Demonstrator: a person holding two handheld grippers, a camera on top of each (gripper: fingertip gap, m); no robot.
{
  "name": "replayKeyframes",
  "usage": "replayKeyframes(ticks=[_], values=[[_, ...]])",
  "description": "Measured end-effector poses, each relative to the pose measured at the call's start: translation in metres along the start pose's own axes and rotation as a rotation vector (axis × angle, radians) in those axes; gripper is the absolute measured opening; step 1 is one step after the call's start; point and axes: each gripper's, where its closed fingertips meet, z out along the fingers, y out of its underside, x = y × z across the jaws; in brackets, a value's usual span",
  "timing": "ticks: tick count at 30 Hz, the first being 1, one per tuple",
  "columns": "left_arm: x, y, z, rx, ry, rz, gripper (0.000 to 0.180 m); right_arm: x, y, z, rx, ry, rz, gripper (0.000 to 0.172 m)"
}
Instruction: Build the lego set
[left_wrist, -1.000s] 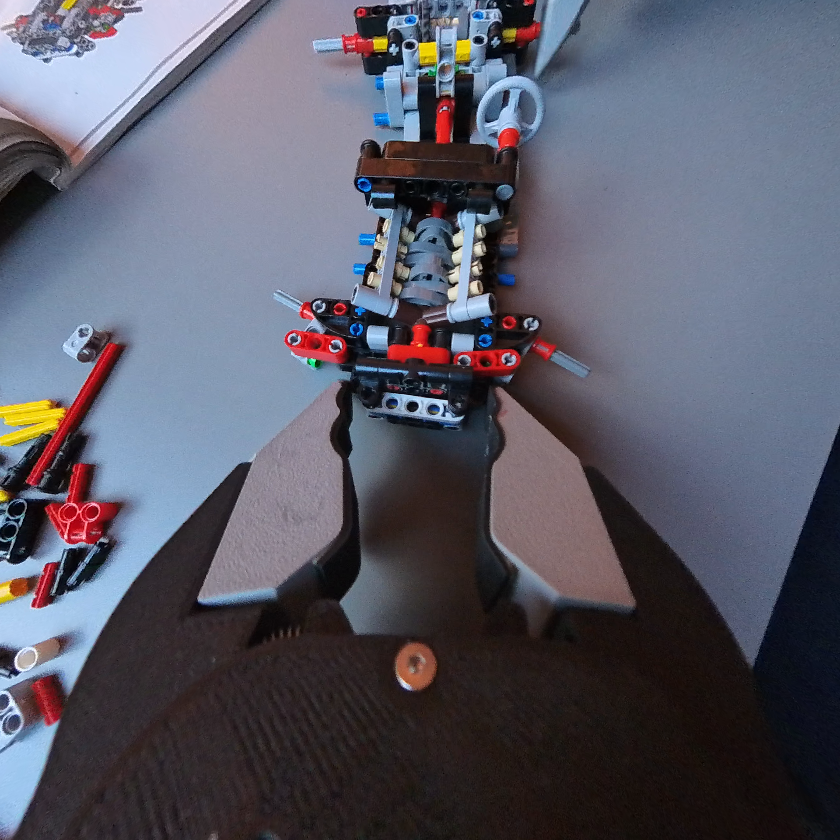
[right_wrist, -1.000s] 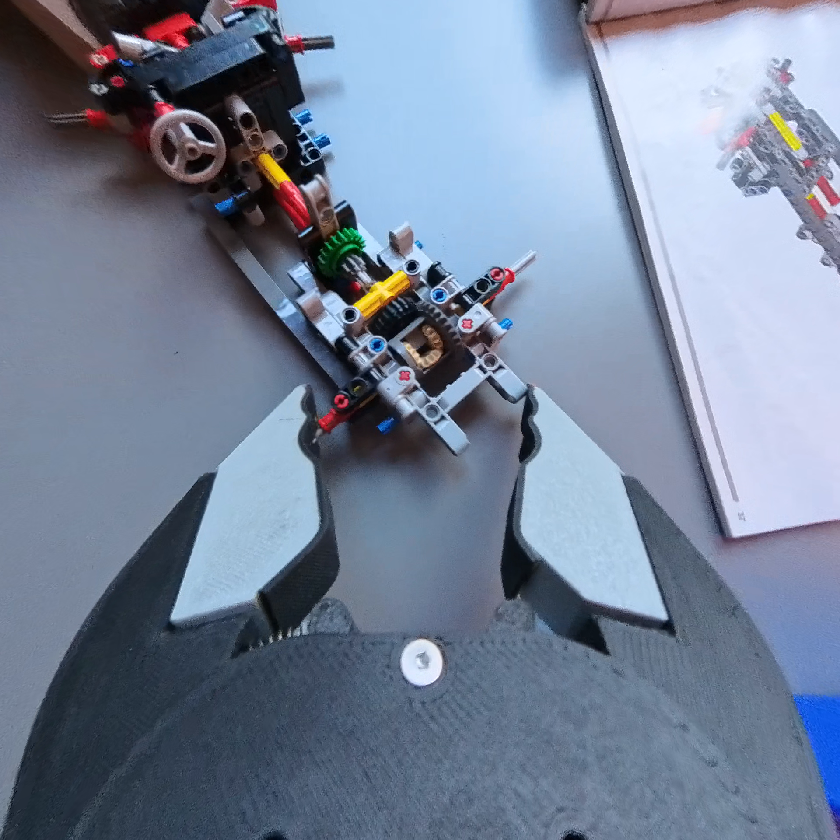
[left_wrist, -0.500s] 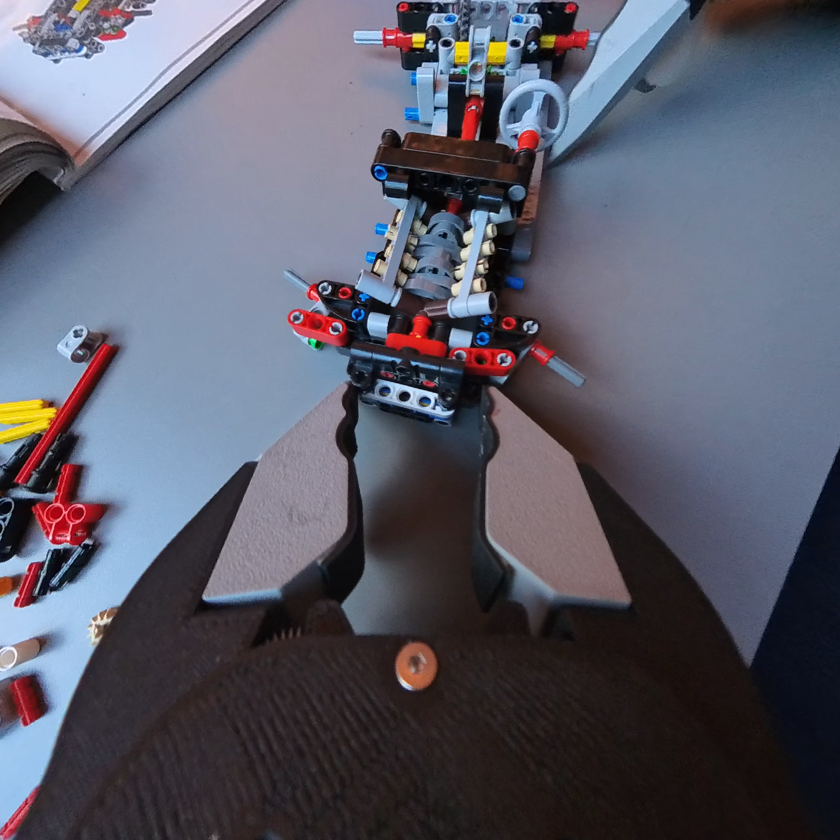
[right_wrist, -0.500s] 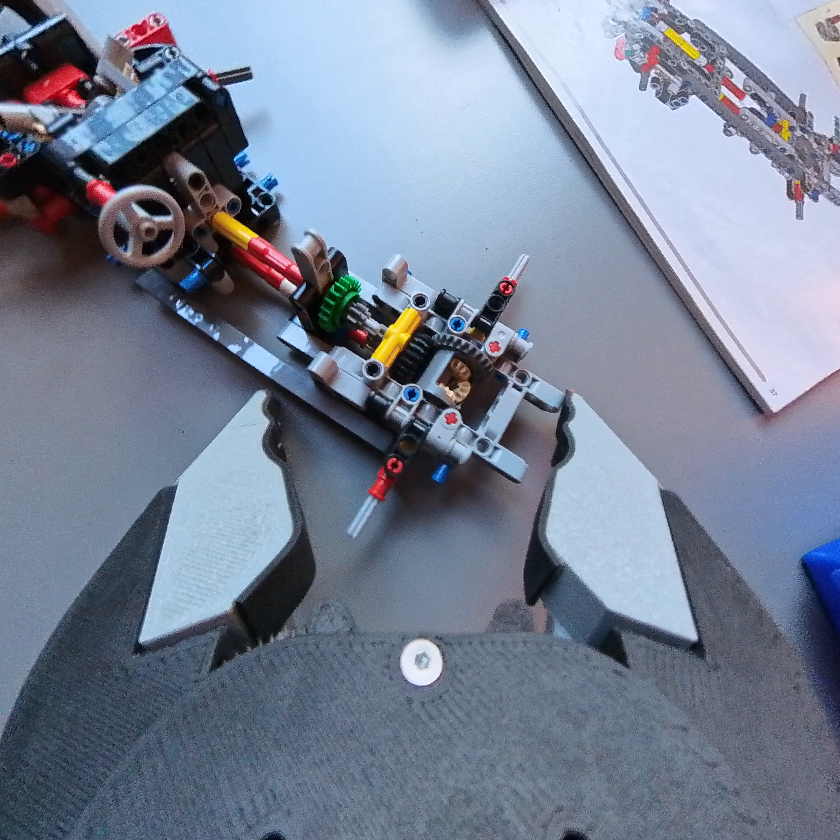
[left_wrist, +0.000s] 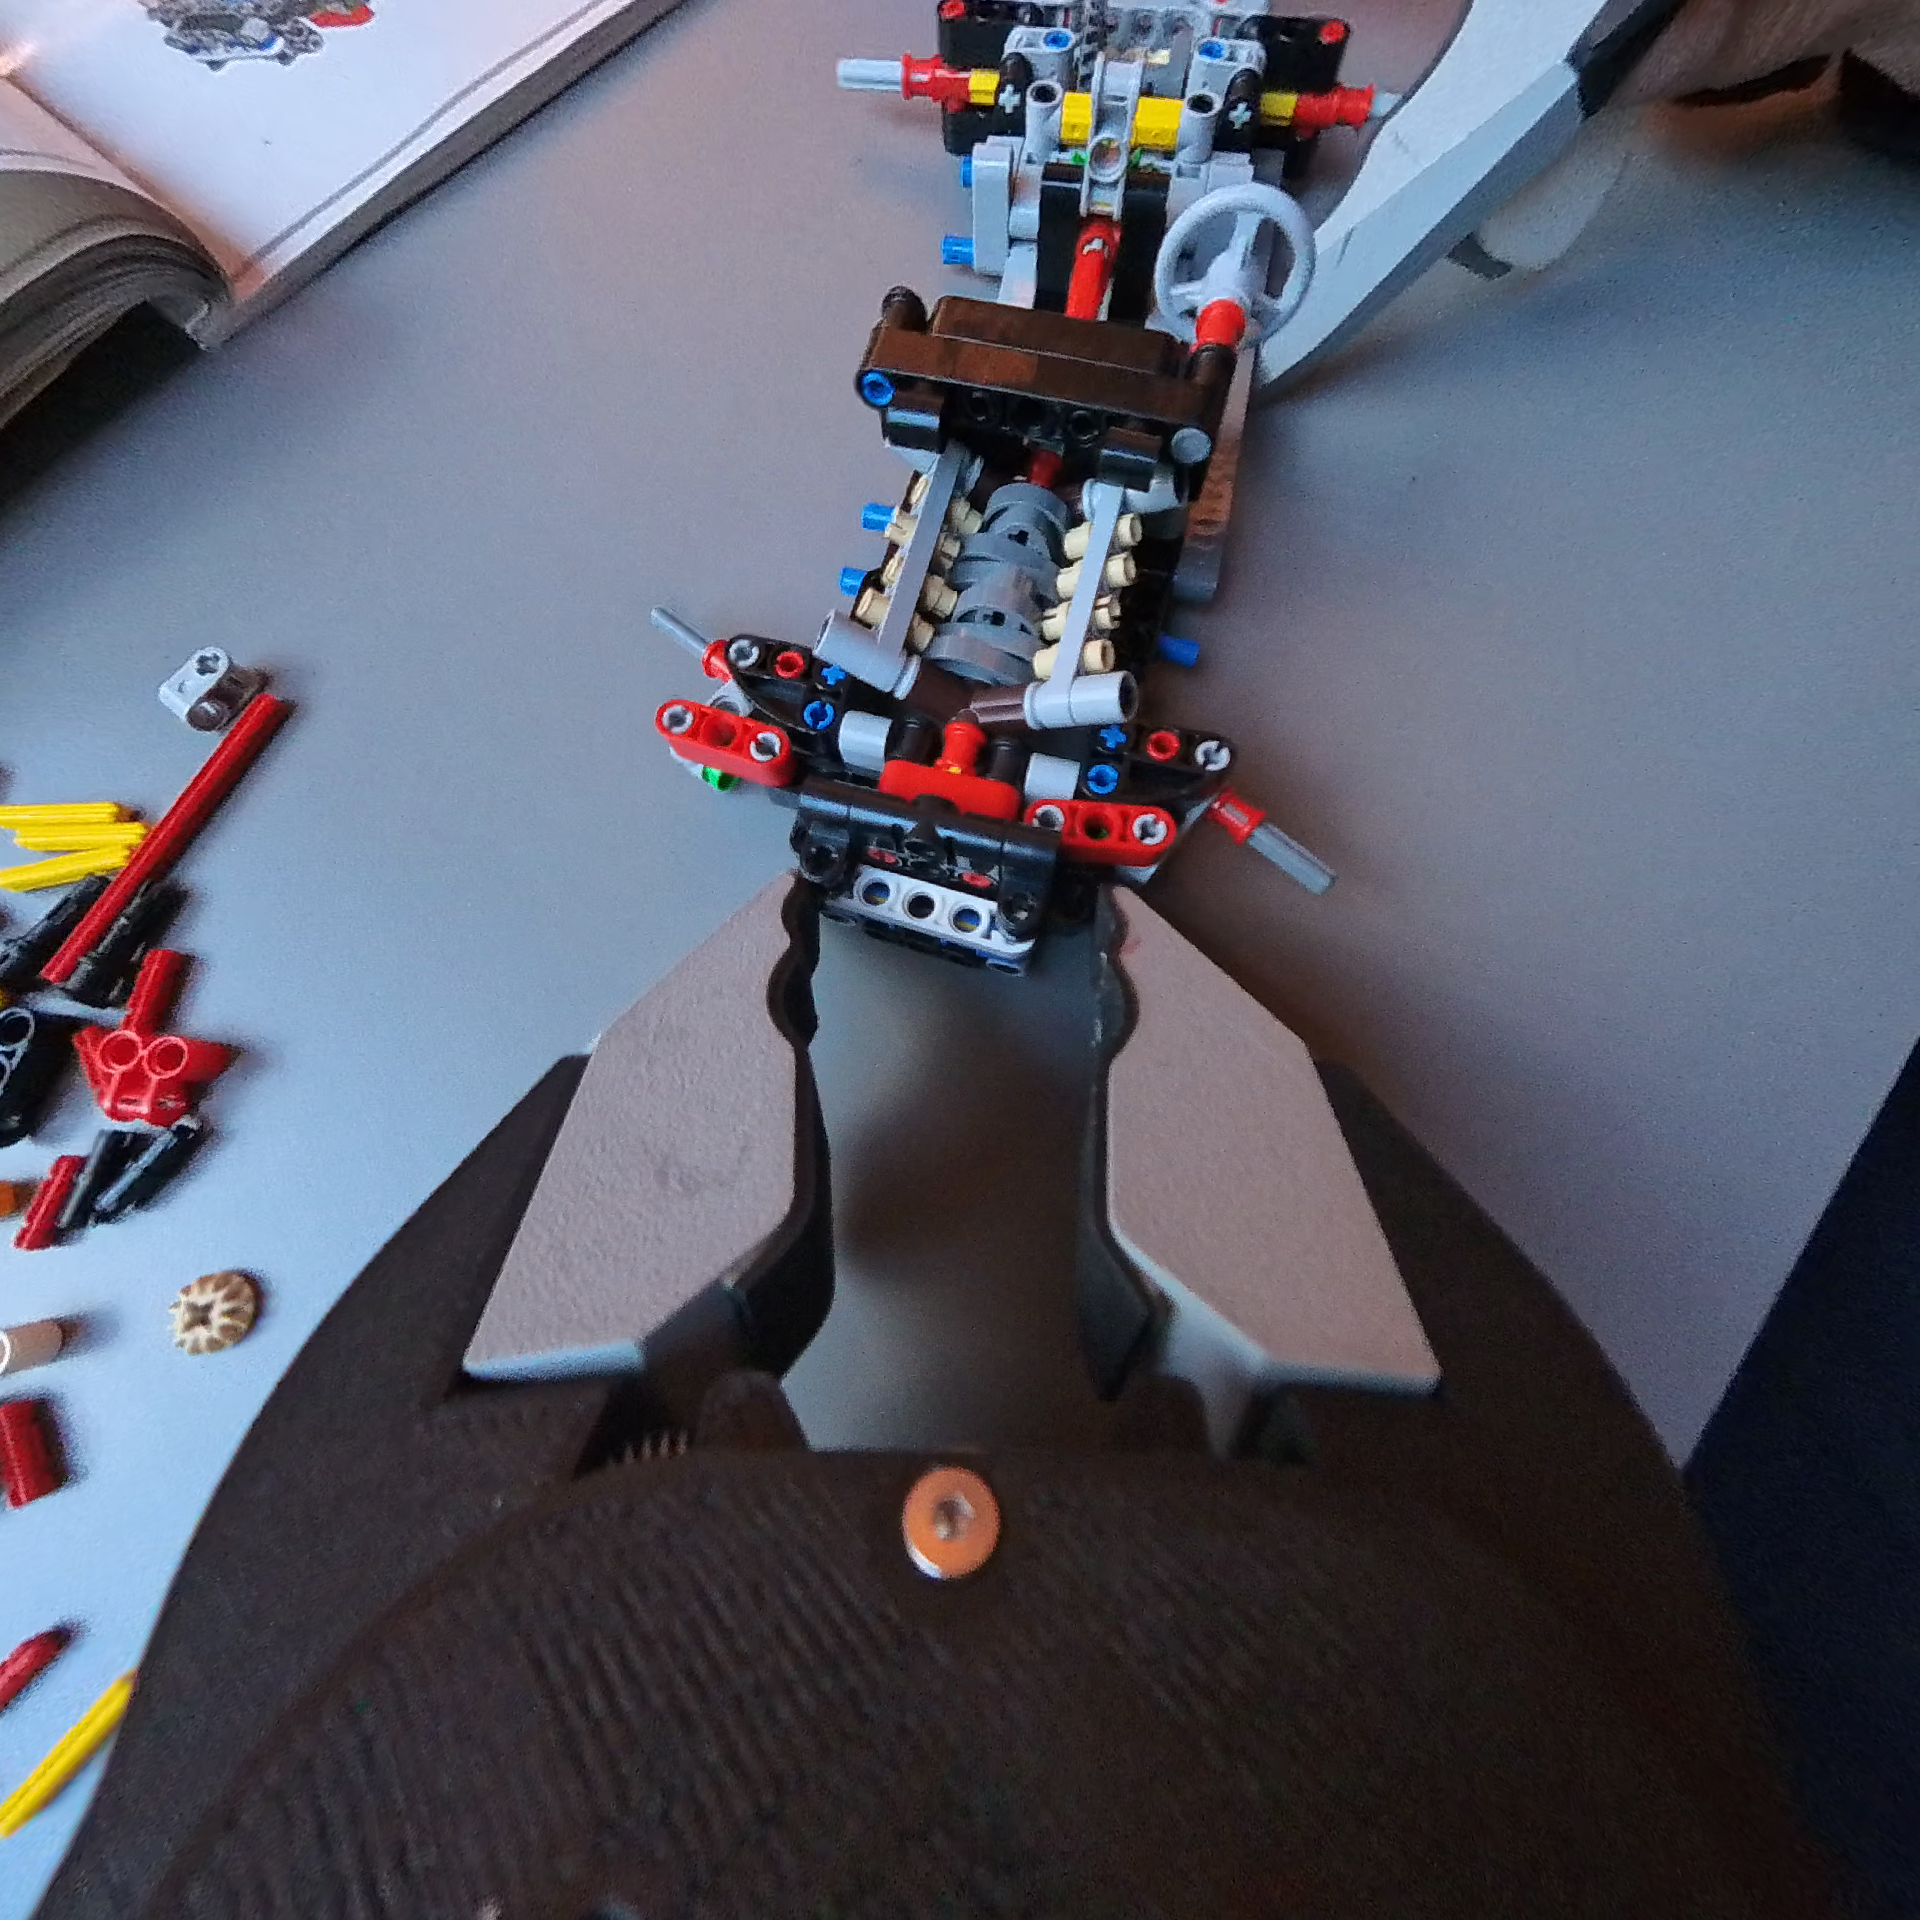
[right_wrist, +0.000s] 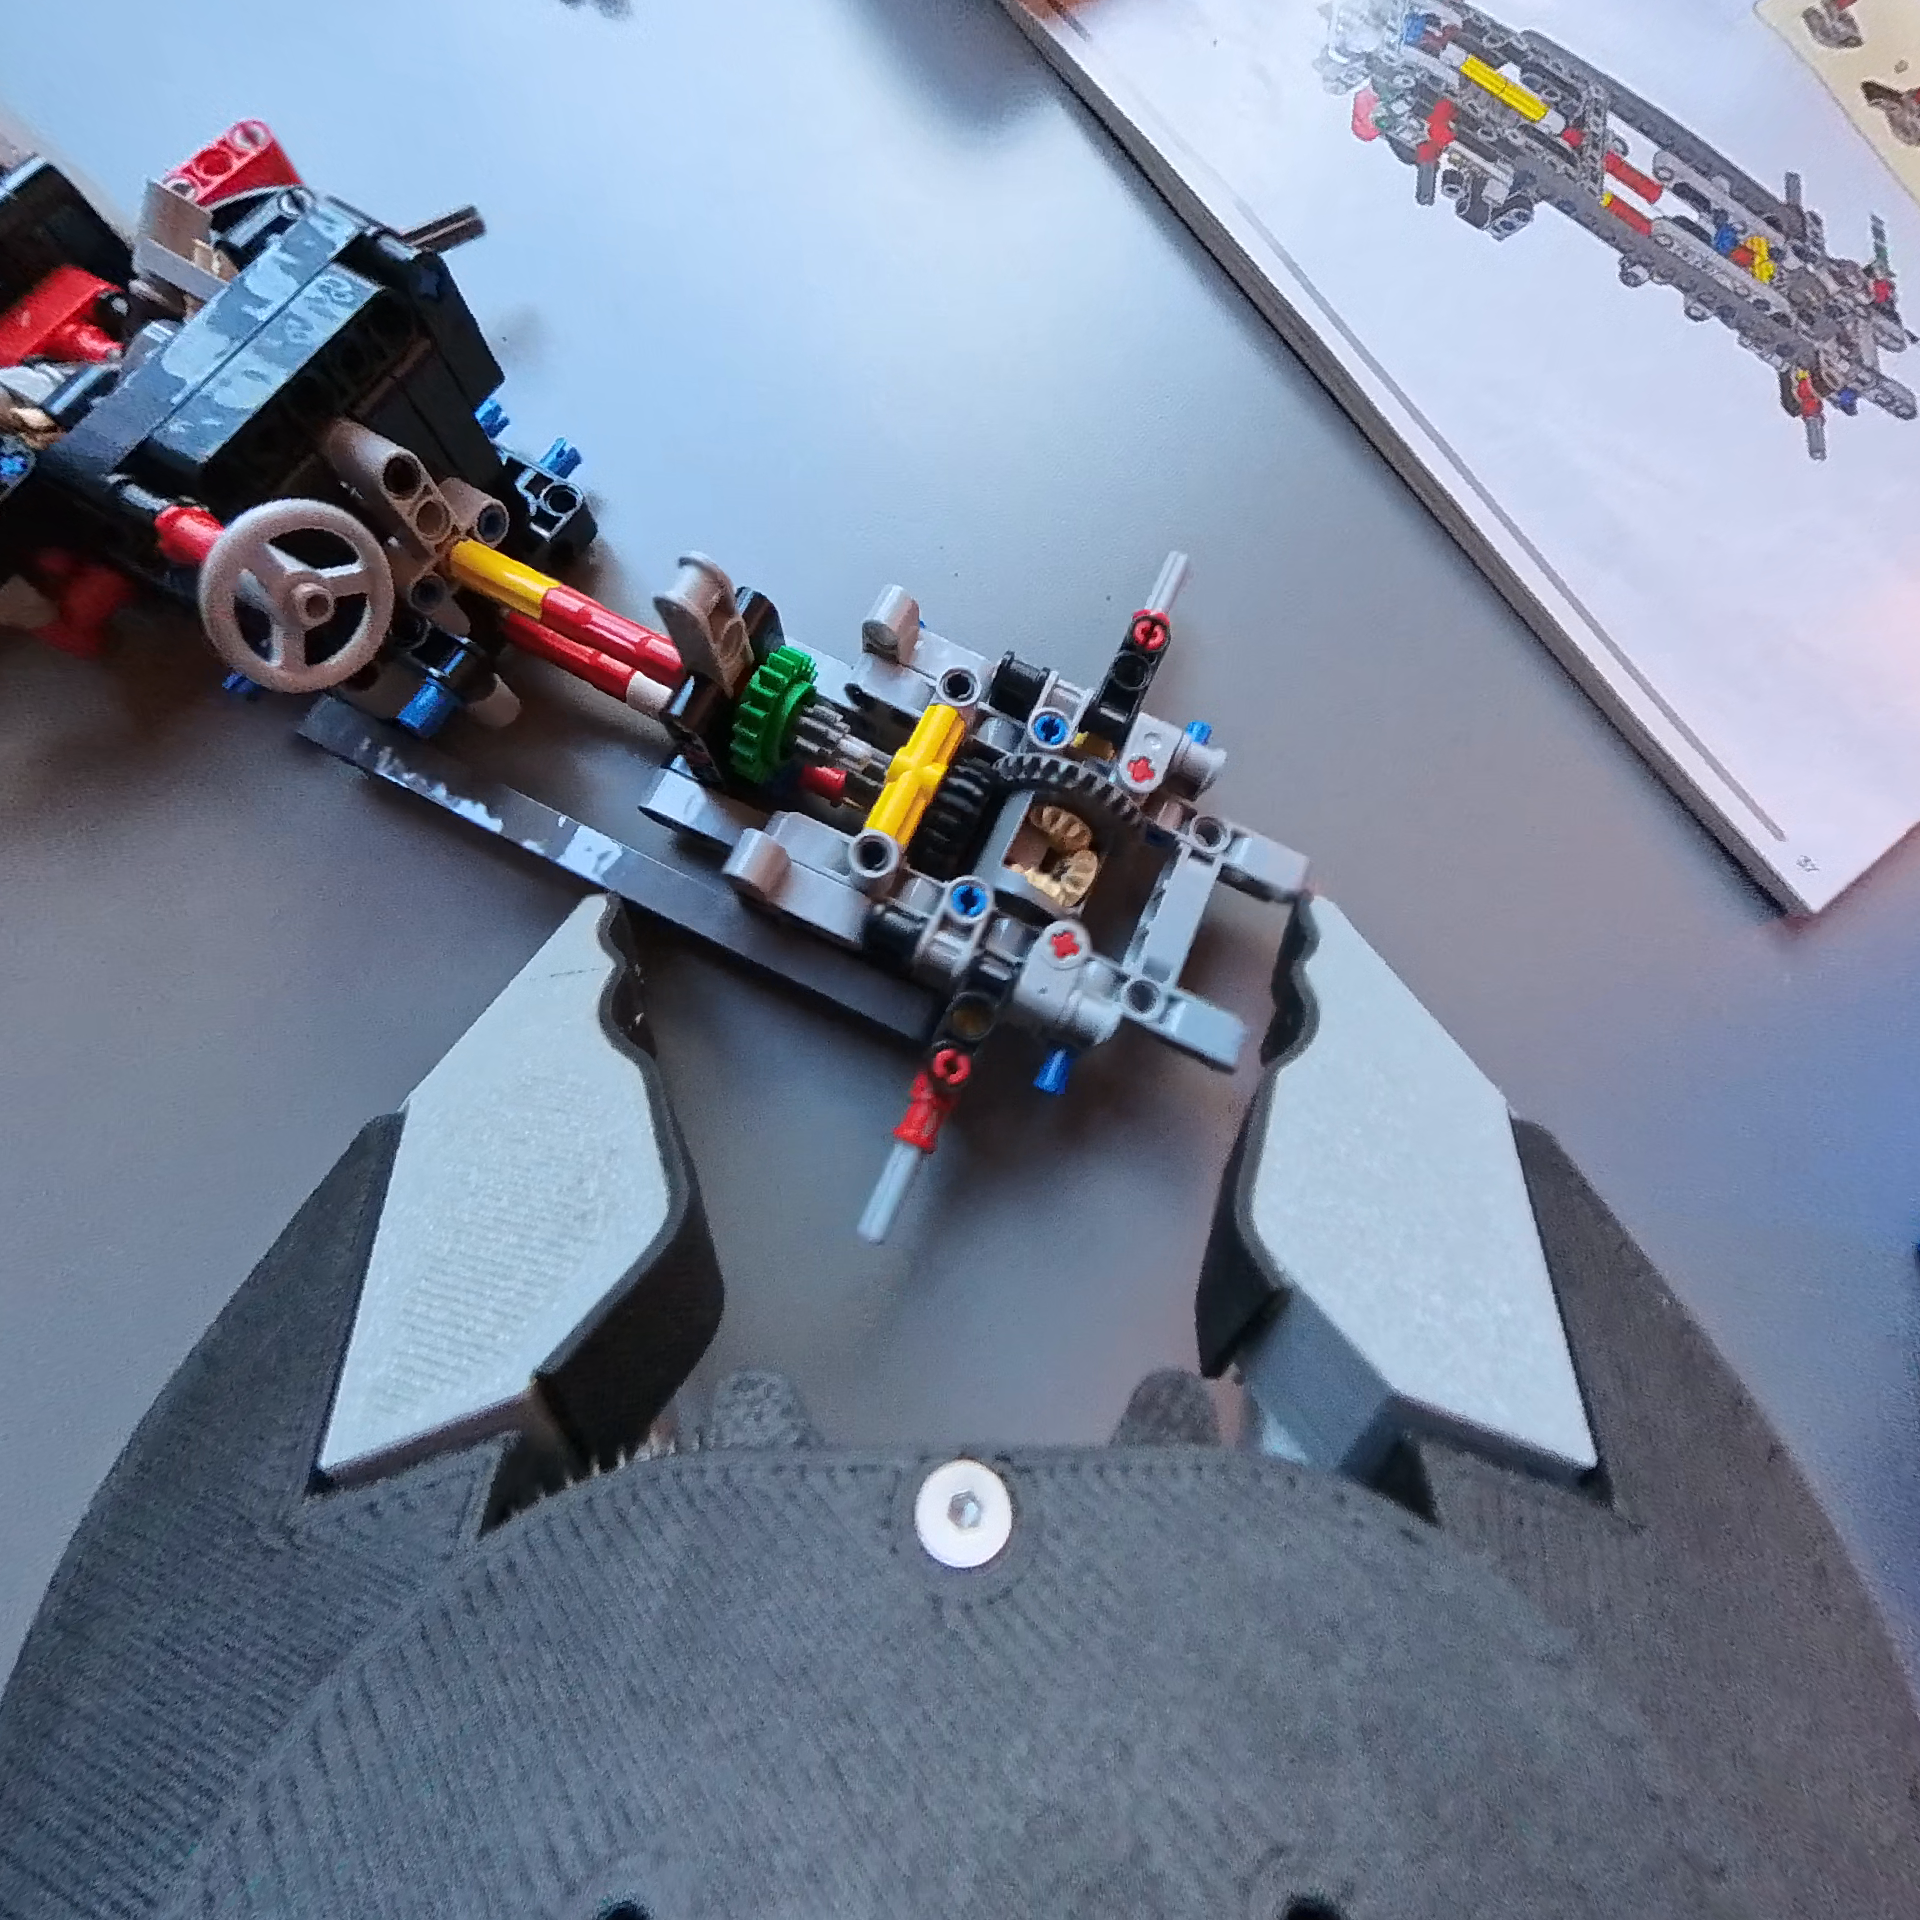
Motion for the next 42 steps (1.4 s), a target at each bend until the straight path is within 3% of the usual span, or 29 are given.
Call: replayKeyframes(ticks=[1,5,11,42], values=[[0.0011,-0.0002,0.0004,0.000,-0.015,-0.001,0.051,-0.0059,-0.0012,-0.0023,0.007,-0.026,0.024,0.104],[0.0015,0.0002,-0.0001,0.002,-0.030,-0.019,0.051,-0.0065,-0.0038,0.0026,0.015,-0.033,-0.001,0.108],[-0.0006,0.0015,-0.0015,0.003,-0.007,-0.005,0.051,-0.0089,-0.0016,-0.0009,0.031,-0.048,-0.021,0.097],[0.0045,0.0016,-0.0055,0.015,-0.147,-0.061,0.050,-0.0060,-0.0012,-0.0026,0.011,0.021,0.030,0.096]])
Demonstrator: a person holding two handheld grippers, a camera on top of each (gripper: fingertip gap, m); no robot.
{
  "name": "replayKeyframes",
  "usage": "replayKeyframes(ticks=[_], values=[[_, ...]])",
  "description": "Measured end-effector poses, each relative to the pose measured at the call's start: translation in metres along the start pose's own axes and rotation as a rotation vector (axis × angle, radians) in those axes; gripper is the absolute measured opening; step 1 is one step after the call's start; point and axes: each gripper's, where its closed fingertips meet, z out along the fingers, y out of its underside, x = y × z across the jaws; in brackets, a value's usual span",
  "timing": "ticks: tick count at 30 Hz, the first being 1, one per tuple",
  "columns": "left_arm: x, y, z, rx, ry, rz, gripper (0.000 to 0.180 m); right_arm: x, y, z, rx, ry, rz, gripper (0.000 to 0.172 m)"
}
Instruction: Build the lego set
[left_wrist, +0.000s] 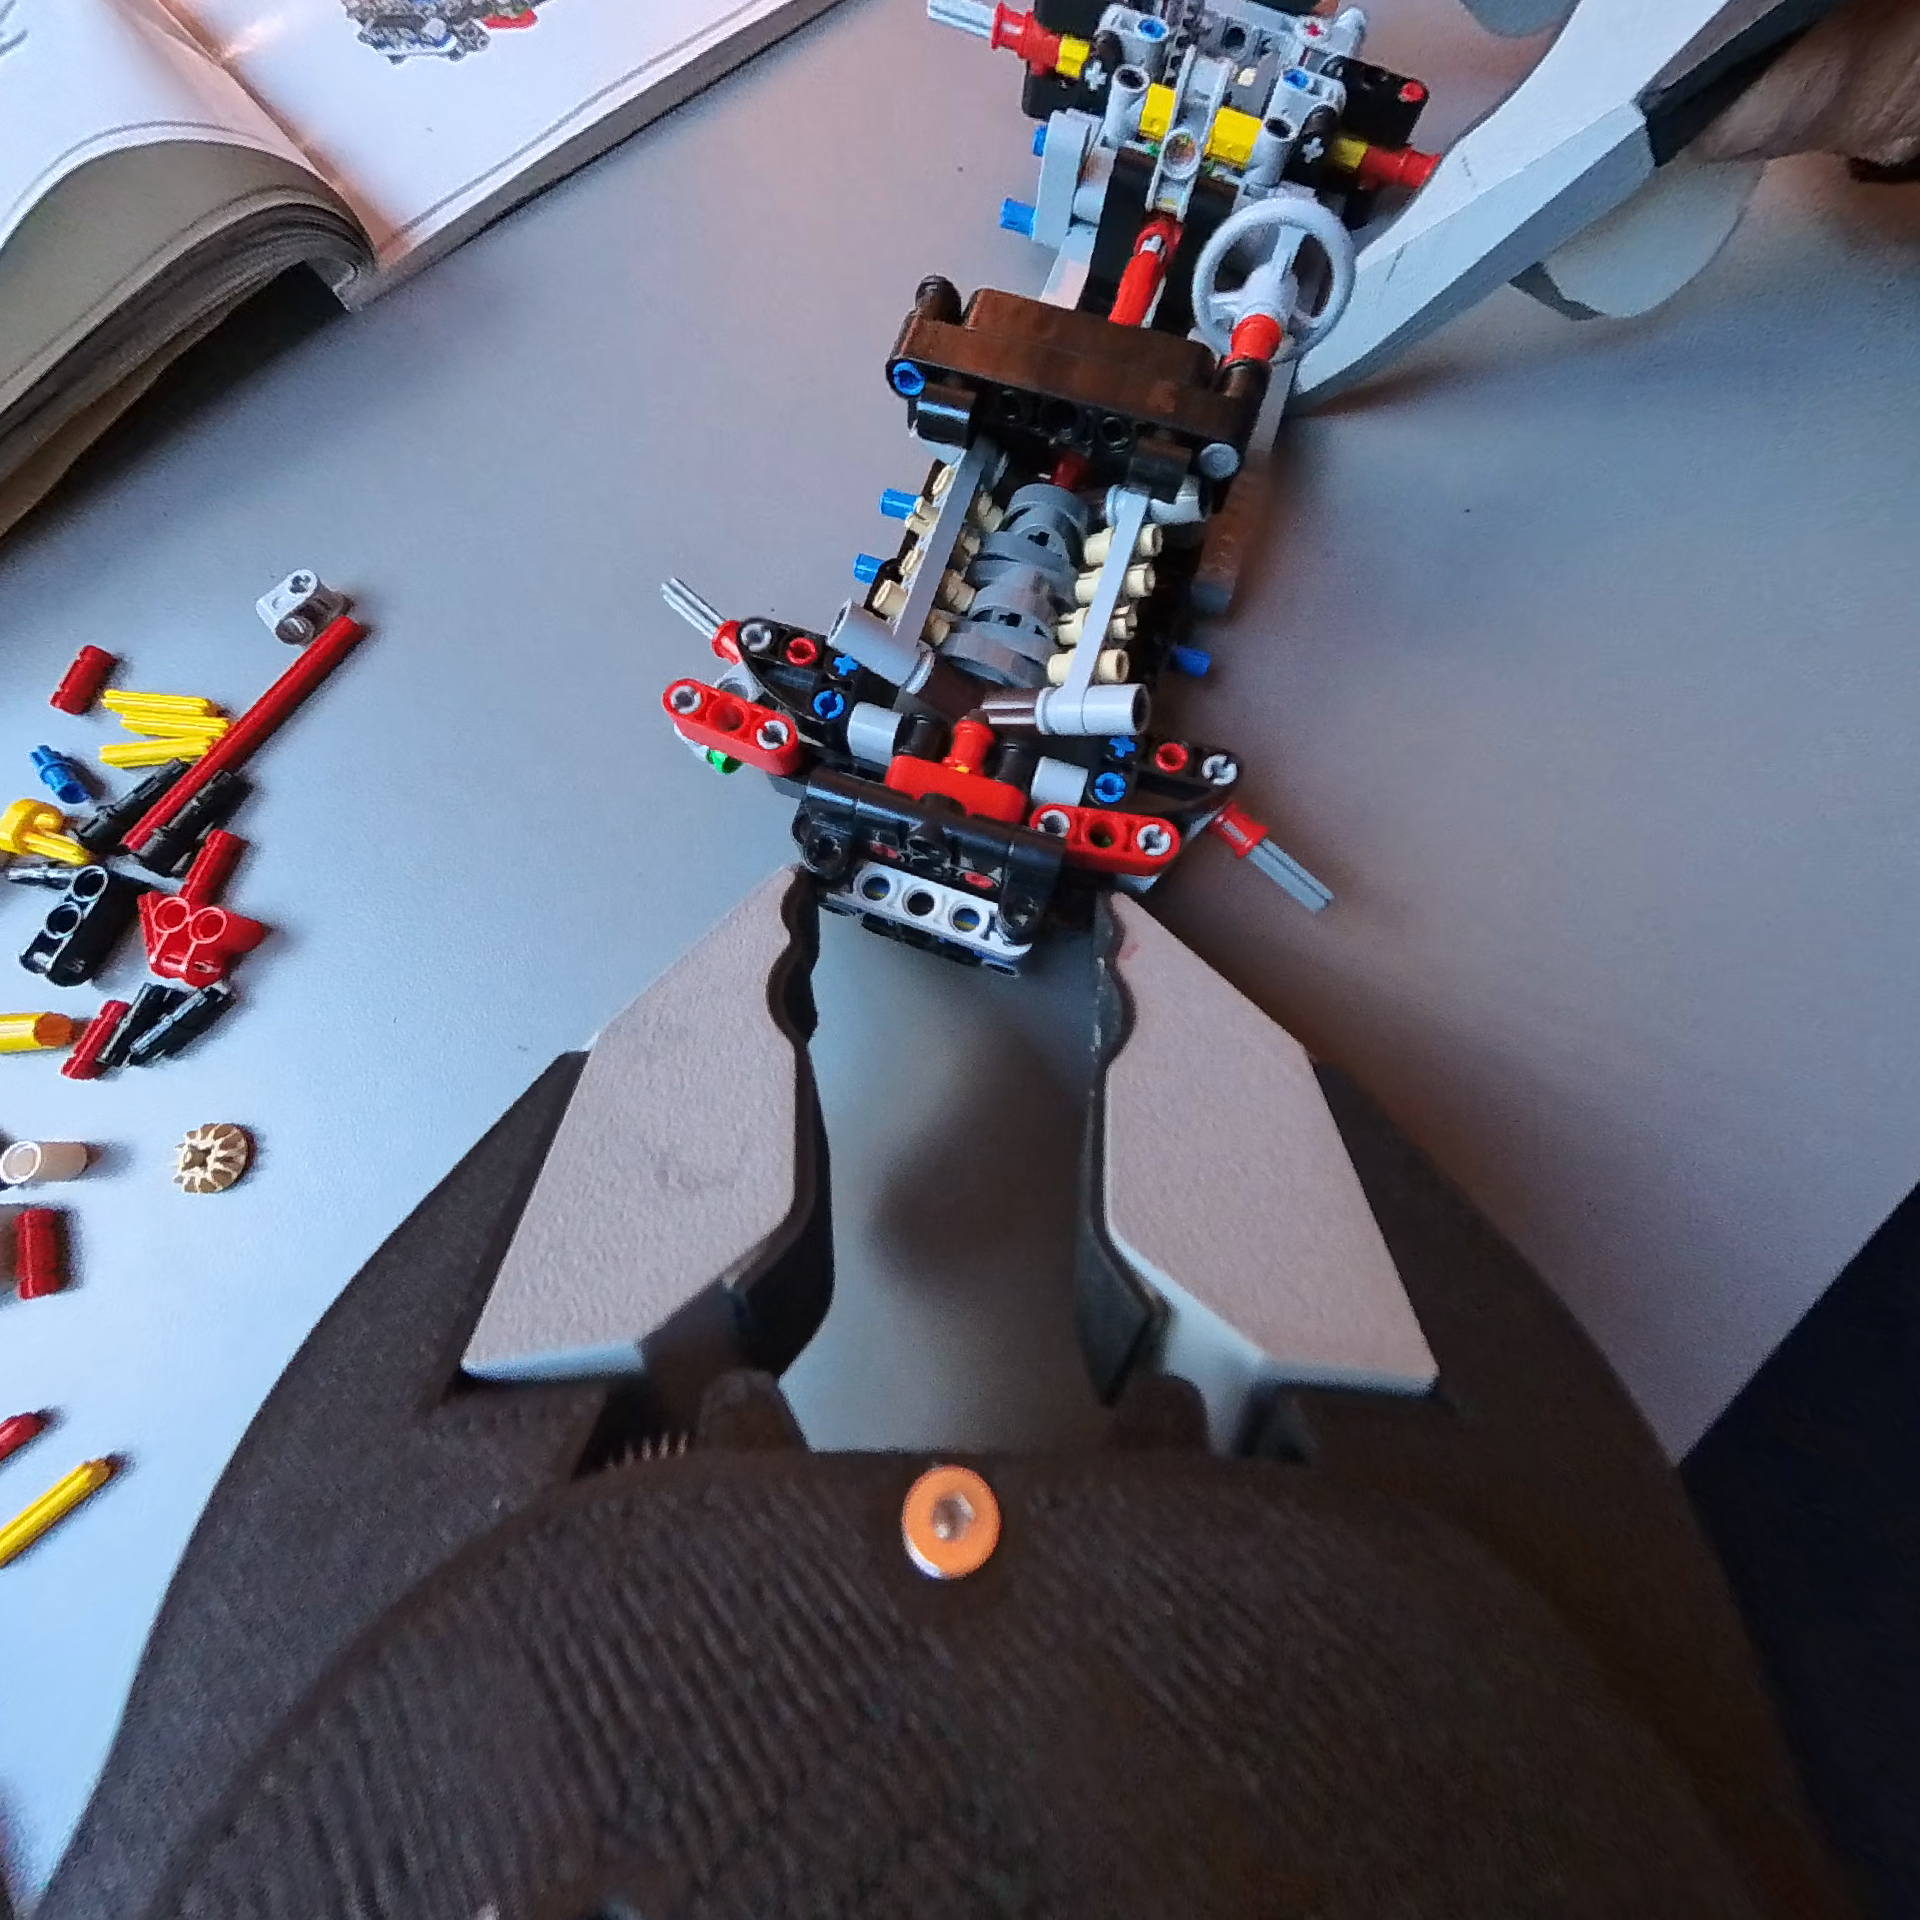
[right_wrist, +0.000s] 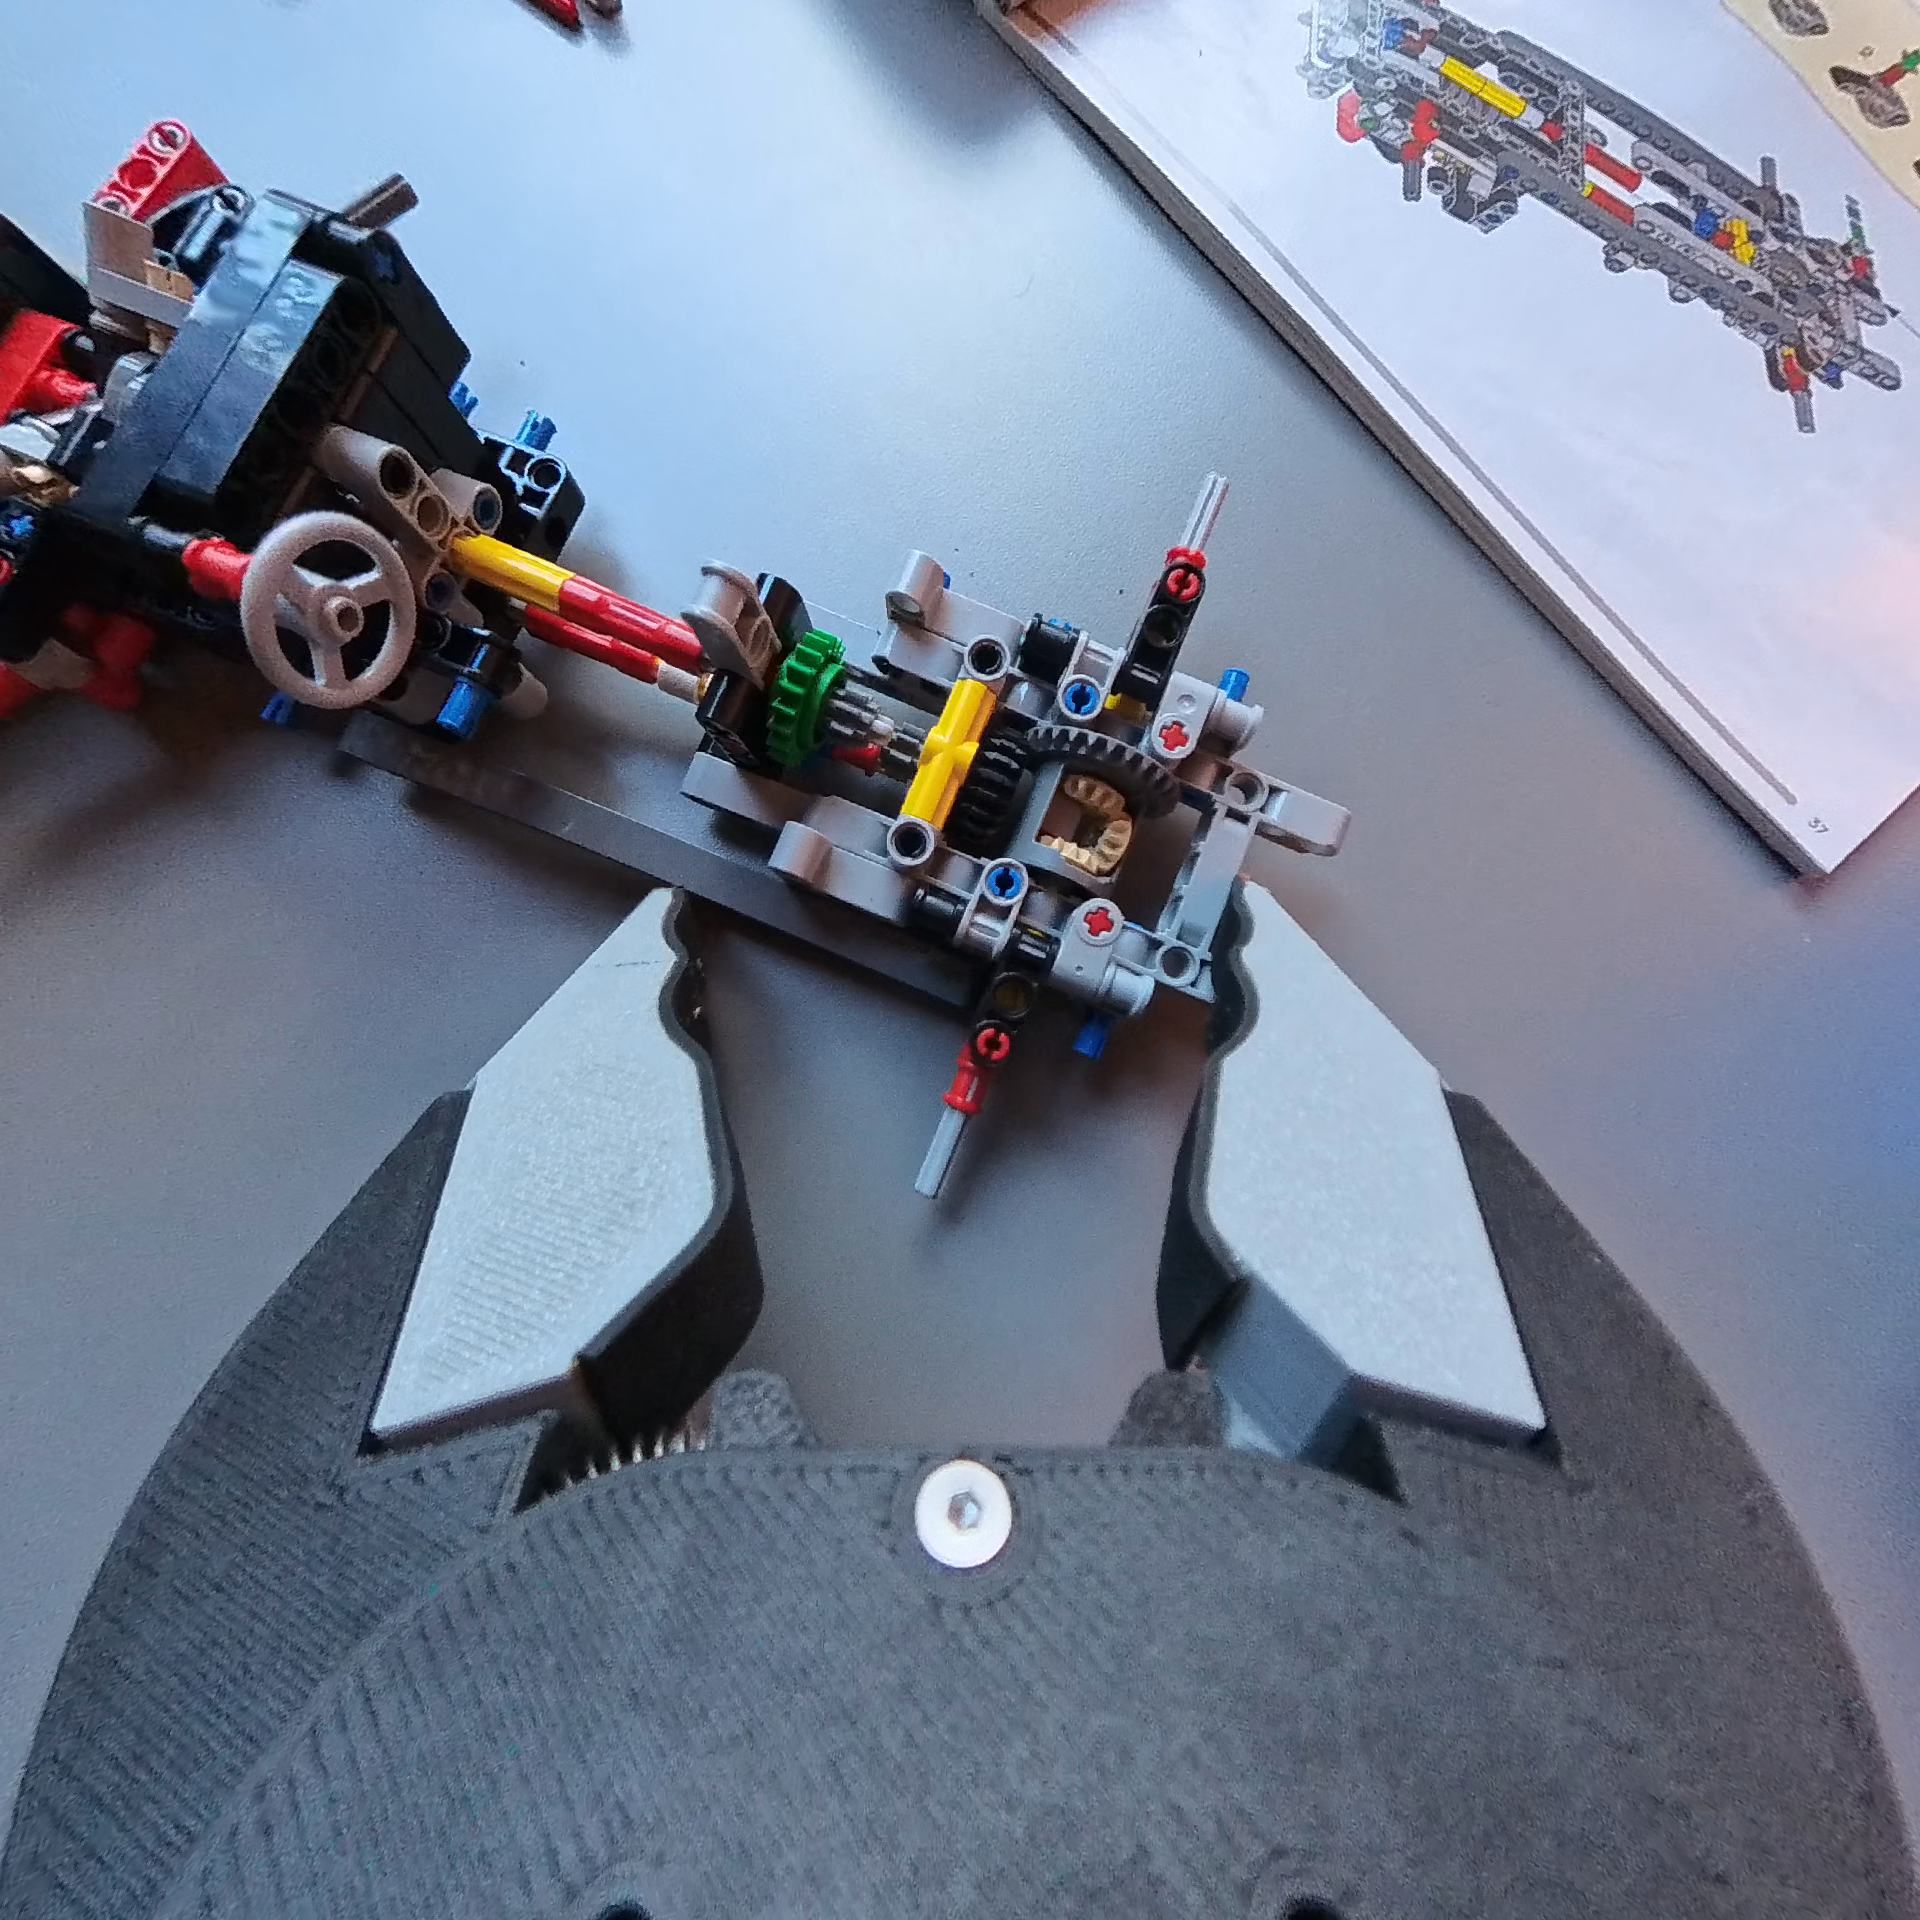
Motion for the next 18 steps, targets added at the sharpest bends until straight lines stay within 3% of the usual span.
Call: replayKeyframes(ticks=[7,11,18], values=[[0.001,0.000,0.003,-0.010,0.082,0.026,0.051,0.000,0.000,0.001,0.013,-0.028,-0.027,0.104],[0.001,0.000,0.002,-0.011,0.086,0.031,0.051,0.004,0.003,-0.004,-0.002,-0.026,-0.034,0.095],[-0.002,-0.002,-0.015,0.034,0.121,-0.007,0.052,0.022,0.004,-0.041,0.087,-0.002,-0.037,0.097]])
